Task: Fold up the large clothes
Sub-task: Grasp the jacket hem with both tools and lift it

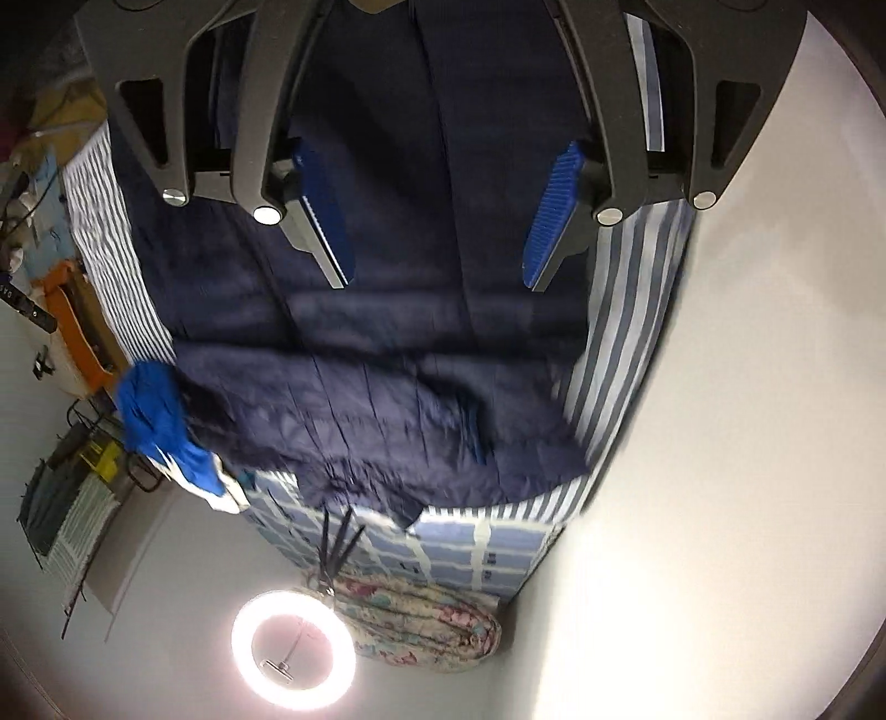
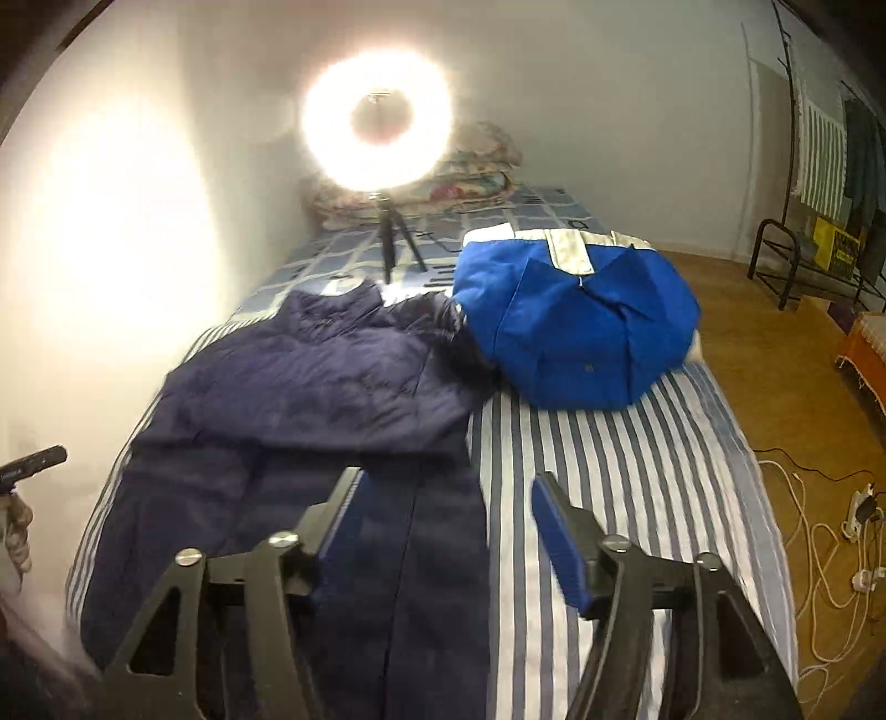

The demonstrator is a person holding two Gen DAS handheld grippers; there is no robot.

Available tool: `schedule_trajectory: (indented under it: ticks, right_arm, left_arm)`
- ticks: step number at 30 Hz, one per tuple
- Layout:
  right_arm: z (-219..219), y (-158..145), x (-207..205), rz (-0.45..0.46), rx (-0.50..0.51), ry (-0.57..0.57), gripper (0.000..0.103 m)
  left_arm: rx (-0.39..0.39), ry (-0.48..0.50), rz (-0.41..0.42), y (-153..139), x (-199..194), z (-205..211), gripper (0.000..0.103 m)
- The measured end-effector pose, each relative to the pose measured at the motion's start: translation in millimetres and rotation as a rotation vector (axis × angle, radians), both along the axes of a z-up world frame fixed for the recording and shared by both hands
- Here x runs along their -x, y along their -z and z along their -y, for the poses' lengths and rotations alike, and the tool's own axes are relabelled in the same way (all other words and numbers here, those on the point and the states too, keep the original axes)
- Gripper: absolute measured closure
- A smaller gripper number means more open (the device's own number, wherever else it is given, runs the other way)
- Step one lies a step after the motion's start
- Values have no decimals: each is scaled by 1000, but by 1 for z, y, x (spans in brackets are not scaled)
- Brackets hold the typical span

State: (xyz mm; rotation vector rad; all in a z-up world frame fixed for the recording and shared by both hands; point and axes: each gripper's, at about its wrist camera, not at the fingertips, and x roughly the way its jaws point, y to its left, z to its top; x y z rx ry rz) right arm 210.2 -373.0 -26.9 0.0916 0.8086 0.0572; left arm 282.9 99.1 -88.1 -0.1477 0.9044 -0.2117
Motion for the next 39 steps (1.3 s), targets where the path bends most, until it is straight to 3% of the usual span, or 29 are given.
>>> schedule_trajectory:
  ticks: [5,11,16,20,24,31,33,36,38,39]
  right_arm:
    - [4,13,69,-54,-26,-10,36]
    - [7,59,113,-176,-52,-13,35]
    - [17,104,135,-275,-146,17,34]
    - [23,132,144,-335,-202,34,33]
    - [19,144,145,-384,-260,-11,33]
    - [14,157,150,-440,-375,-42,32]
    - [11,162,151,-463,-396,-59,32]
    - [2,167,150,-486,-422,-93,36]
    - [-6,168,148,-502,-435,-120,56]
    - [-10,168,147,-509,-449,-138,63]
  left_arm:
    - [14,14,-68,21,62,-10,32]
    - [42,-17,-224,74,113,-31,31]
    - [113,-67,-369,110,126,-47,31]
    - [96,-117,-410,122,127,-57,31]
    - [189,-161,-494,144,138,-65,31]
    - [201,-145,-482,148,152,-57,32]
    - [212,-143,-483,149,157,-56,38]
    - [196,-123,-486,151,159,-48,57]
    - [179,-106,-478,149,158,-44,79]
    - [180,-100,-469,146,159,-43,85]
